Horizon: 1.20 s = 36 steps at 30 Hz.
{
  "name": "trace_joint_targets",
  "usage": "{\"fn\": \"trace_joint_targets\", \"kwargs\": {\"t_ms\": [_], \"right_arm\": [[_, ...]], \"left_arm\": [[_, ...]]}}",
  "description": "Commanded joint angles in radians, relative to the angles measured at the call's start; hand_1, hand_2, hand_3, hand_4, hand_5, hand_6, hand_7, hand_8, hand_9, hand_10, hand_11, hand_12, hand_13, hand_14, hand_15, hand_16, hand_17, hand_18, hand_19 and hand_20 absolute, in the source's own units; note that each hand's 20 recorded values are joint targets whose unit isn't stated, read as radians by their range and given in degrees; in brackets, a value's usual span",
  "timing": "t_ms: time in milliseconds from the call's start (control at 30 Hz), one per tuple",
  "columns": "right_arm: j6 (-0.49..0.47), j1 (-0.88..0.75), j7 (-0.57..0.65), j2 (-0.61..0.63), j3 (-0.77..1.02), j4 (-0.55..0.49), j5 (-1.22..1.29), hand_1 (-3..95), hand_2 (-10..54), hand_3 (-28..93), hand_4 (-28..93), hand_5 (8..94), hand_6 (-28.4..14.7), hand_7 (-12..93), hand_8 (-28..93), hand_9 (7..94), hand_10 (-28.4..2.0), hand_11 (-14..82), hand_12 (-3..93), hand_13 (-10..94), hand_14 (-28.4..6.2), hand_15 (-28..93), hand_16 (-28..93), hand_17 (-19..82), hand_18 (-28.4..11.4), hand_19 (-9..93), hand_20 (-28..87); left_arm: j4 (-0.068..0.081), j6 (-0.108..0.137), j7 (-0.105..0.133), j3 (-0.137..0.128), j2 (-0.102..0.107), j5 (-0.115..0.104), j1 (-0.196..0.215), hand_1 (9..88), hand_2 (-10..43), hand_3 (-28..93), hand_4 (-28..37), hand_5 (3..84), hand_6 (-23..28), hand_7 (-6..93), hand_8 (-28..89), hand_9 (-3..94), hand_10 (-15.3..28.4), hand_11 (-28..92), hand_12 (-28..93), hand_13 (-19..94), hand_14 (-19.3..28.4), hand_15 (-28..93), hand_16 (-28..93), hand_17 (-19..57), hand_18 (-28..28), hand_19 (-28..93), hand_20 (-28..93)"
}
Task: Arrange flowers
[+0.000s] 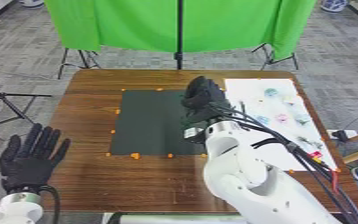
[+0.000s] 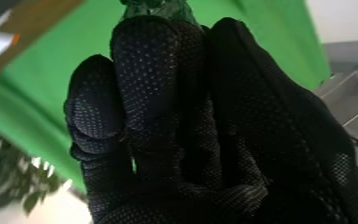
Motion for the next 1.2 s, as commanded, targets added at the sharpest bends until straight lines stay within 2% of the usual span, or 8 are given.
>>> {"fn": "trace_joint_targets", "kwargs": {"t_ms": [33,200,400,433,533,633,700,1200], "right_arm": [[0.024,0.012,0.024,-0.166,-0.057,0.089,0.007,66.3,-9.5,66,-17,76.1,-1.6,43,20,89.6,-9.5,14.7,50.8,85,-3.0,35,48,56,-19.7,82,28],[-0.01,-0.019,0.059,-0.231,-0.08,0.111,0.001,66.1,-9.5,66,-17,76.0,-1.7,43,20,89.3,-9.5,14.9,50.9,85,-3.2,35,48,56,-19.8,82,28],[0.0,0.042,0.102,-0.269,-0.161,0.172,0.052,66.0,-9.5,66,-16,75.9,-1.7,43,20,89.4,-9.6,15.3,50.5,85,-3.0,35,48,57,-19.9,82,27],[-0.004,0.028,0.121,-0.289,-0.154,0.179,0.062,65.9,-9.5,67,-16,75.9,-1.7,43,20,89.3,-9.6,15.3,50.5,85,-3.0,35,48,57,-19.9,82,27],[-0.01,0.079,0.102,-0.317,-0.192,0.232,0.082,65.7,-9.5,67,-16,75.9,-1.8,43,20,89.4,-9.7,15.5,50.5,85,-3.1,35,48,57,-20.0,82,27],[-0.021,0.088,0.094,-0.354,-0.181,0.288,0.055,65.6,-9.5,67,-17,75.8,-1.8,44,20,89.4,-9.7,15.6,50.4,85,-3.0,35,48,57,-20.0,82,27],[-0.006,0.135,0.096,-0.364,-0.206,0.332,0.061,65.6,-9.5,67,-17,75.6,-1.8,44,19,89.3,-9.7,15.7,50.5,85,-3.0,35,48,57,-19.9,82,27],[-0.082,0.107,0.118,-0.44,-0.148,0.401,0.116,64.1,-9.5,68,-17,73.7,-1.6,46,19,88.7,-9.7,16.5,49.7,85,-3.3,35,47,57,-19.8,83,25]], "left_arm": [[0.031,0.026,-0.011,0.028,0.031,-0.006,-0.015,26.8,17.1,73,-28.3,44.4,6.2,14.3,-10,40.5,14.7,25,11,31,14.2,42,-8,-4.4,14.0,37,15],[0.04,0.052,-0.052,0.047,0.061,0.011,-0.052,26.9,17.2,73,-28.3,44.4,6.1,14.3,-10,40.5,14.7,25,11,31,14.0,42,-8,-4.3,14.0,37,15],[0.06,0.056,-0.055,0.08,0.087,0.005,-0.088,26.8,17.2,73,-28.3,44.3,6.2,14.3,-10,40.4,14.7,25,11,31,14.0,42,-8,-4.3,14.0,37,15],[0.06,0.071,-0.084,0.077,0.086,0.012,-0.089,26.8,17.2,73,-28.3,44.3,6.2,14.2,-10,40.4,14.7,25,11,31,14.1,42,-8,-4.3,14.0,37,15],[0.056,0.056,-0.049,0.085,0.078,0.008,-0.079,26.8,17.2,73,-28.3,44.3,6.2,14.3,-10,40.4,14.7,25,11,31,14.1,42,-8,-4.3,14.0,37,15],[0.064,0.055,-0.053,0.103,0.08,0.012,-0.098,26.8,17.2,73,-28.3,44.3,6.1,14.3,-10,40.4,14.6,25,11,31,14.1,42,-8,-4.3,14.0,37,15],[0.063,0.043,-0.029,0.105,0.087,-0.001,-0.094,26.8,17.2,73,-28.3,44.3,6.1,14.3,-10,40.4,14.6,25,11,31,14.0,42,-8,-4.3,14.0,37,15],[0.063,0.055,-0.02,0.109,0.092,-0.006,-0.098,26.8,17.2,73,-28.3,44.2,6.1,14.5,-10,40.4,14.6,25,11,31,14.1,42,-8,-4.3,14.0,37,15]]}}
